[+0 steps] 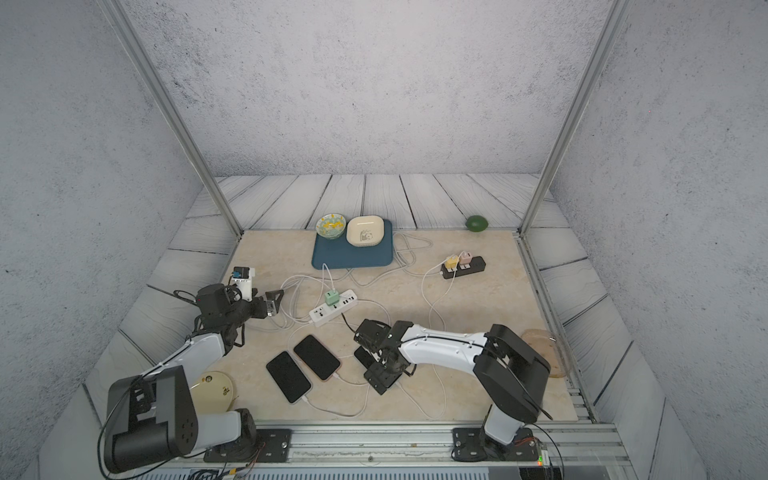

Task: Unplug the charging cable from the phone
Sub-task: Pick up the phone at the center of the board.

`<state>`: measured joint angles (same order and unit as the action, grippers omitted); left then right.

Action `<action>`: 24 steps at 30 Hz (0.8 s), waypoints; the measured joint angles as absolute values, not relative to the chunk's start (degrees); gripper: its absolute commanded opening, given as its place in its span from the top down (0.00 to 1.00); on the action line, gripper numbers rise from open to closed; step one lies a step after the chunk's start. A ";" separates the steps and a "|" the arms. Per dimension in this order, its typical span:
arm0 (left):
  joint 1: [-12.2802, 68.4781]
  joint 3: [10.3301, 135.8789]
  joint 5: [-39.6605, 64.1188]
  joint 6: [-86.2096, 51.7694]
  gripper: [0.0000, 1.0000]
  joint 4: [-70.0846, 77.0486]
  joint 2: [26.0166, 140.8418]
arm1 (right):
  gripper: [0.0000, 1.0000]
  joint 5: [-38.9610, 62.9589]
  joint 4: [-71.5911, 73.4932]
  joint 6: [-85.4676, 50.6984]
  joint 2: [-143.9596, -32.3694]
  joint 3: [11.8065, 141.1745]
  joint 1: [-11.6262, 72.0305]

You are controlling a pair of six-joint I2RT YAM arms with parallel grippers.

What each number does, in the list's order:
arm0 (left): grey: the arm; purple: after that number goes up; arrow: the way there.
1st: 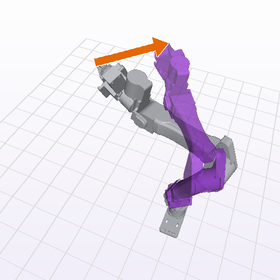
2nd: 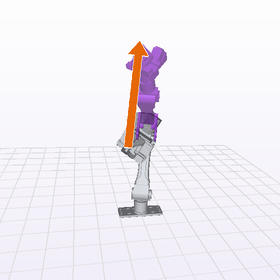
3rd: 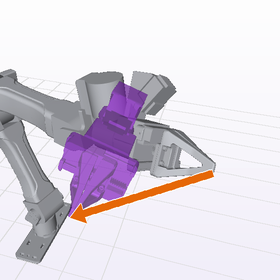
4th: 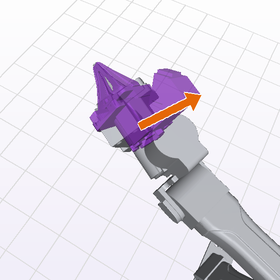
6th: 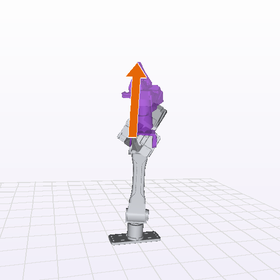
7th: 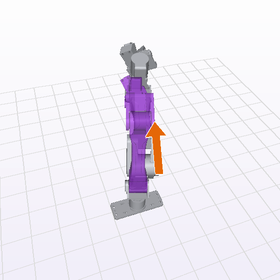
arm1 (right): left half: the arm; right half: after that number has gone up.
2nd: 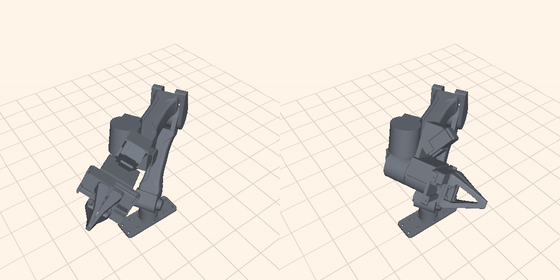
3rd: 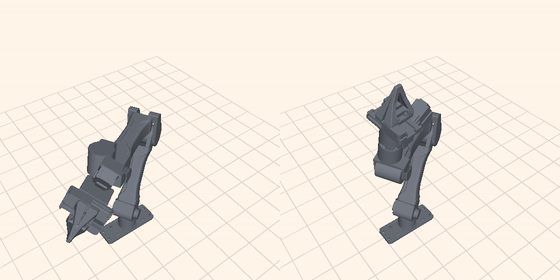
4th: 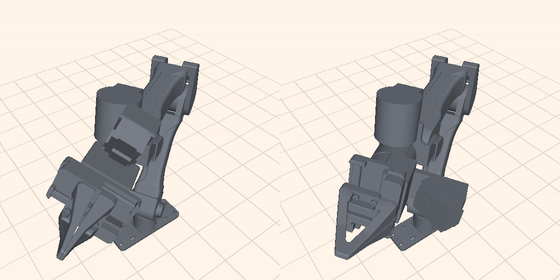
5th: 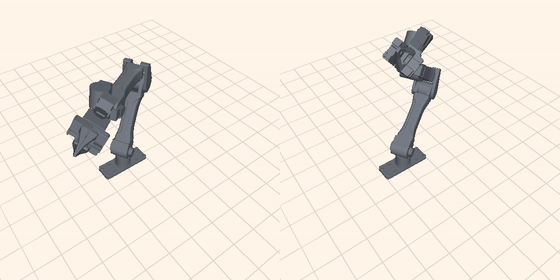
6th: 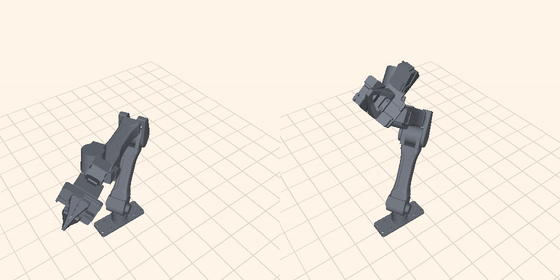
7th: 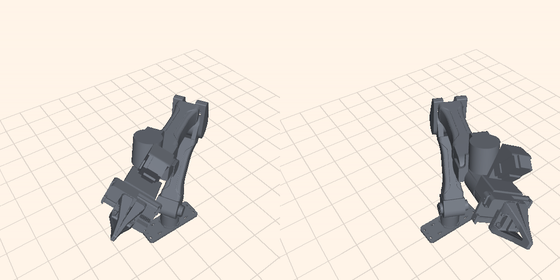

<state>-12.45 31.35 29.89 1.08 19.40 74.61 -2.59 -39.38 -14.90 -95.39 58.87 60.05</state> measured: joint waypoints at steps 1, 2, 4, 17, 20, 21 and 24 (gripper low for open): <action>-12.49 31.35 29.89 1.08 0.02 19.40 74.61 | 0.01 -2.94 -39.13 -15.03 -95.98 58.94 60.34; -12.53 31.35 29.89 1.08 0.02 19.40 74.61 | 0.01 -3.25 -39.03 -15.05 -96.42 58.98 60.51; -12.60 31.35 29.89 1.06 0.02 19.38 74.61 | 0.01 -3.68 -38.79 -15.11 -97.25 59.09 60.86; -12.80 31.35 30.06 1.02 0.02 19.31 74.61 | 0.11 -4.78 -36.42 -16.49 -99.07 58.67 61.71; -12.82 31.35 30.09 0.99 0.02 19.25 74.61 | 0.13 -4.73 -36.12 -16.71 -99.11 58.61 61.78; -12.86 31.35 30.11 0.97 0.02 19.25 74.61 | 0.14 -4.75 -35.99 -16.82 -99.11 58.52 61.78; -13.08 31.35 30.15 0.82 0.02 19.18 74.61 | 0.18 -4.75 -35.77 -17.15 -99.11 58.41 61.78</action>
<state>-13.08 31.35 30.15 0.82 19.18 74.61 -4.75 -35.77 -17.15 -99.11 58.41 61.78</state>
